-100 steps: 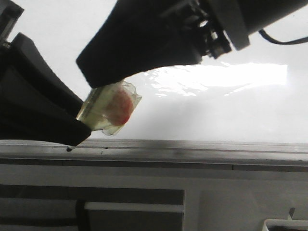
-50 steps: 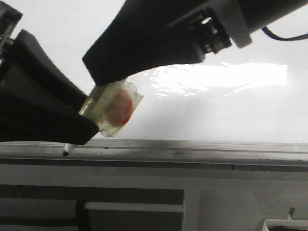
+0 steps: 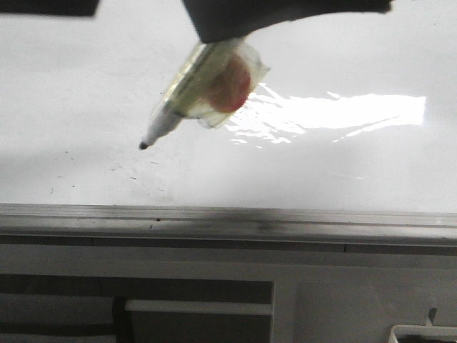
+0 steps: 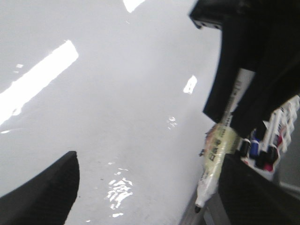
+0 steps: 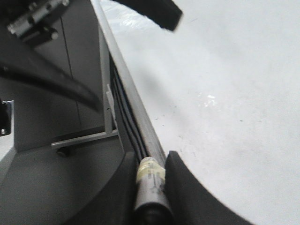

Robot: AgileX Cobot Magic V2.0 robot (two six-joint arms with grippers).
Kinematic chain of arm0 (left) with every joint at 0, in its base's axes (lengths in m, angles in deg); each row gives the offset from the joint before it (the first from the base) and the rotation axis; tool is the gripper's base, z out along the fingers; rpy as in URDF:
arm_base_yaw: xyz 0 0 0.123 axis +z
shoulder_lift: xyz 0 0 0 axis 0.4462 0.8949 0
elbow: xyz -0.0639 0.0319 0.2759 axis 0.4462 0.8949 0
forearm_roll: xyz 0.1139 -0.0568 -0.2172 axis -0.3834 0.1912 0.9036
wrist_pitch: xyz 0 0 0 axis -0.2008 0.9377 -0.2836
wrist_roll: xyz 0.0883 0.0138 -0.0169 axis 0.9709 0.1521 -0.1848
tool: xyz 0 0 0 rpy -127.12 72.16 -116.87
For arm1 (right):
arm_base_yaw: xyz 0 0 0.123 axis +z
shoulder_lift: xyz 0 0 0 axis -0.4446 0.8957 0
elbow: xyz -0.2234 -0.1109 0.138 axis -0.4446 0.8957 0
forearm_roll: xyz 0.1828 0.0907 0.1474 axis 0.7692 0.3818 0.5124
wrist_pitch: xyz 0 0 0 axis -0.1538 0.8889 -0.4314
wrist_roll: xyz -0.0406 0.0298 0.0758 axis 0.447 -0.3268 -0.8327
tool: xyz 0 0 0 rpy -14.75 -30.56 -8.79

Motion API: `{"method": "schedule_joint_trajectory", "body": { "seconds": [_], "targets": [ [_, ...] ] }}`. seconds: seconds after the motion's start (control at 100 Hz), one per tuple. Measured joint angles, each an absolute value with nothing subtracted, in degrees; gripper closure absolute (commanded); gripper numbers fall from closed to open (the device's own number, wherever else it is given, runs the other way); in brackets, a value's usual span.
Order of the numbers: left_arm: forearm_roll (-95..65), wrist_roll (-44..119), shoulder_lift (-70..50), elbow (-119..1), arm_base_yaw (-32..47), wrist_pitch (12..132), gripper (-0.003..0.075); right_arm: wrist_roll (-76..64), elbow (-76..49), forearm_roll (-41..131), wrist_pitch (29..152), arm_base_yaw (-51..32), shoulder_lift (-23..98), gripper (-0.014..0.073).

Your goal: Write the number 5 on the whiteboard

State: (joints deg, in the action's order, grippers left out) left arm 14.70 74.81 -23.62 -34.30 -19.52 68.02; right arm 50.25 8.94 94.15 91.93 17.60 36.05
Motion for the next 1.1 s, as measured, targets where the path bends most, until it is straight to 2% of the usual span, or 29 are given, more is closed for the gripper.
{"method": "schedule_joint_trajectory", "body": {
  "seconds": [0.14, 0.33, 0.39, 1.1],
  "targets": [
    [18.1, 70.0, -29.9, -29.5, -19.5, 59.7, 0.0383, 50.2, 12.0, 94.0, 86.0, 17.6, 31.8, 0.0652],
    [31.5, 68.3, -34.1, -22.3, -19.5, 48.4, 0.0672, 50.2, 12.6, 94.1, 79.1, 17.6, 30.8, 0.0657],
    [34.0, 68.2, -34.2, -21.4, -19.5, 47.4, 0.0741, 50.2, 12.6, 94.2, 78.0, 17.6, 31.6, 0.0657],
    [35.9, 68.2, -34.2, -21.0, -19.5, 48.5, 0.0741, 50.2, 9.7, 93.1, 69.4, 17.6, 39.9, 0.0657]
  ]
}}
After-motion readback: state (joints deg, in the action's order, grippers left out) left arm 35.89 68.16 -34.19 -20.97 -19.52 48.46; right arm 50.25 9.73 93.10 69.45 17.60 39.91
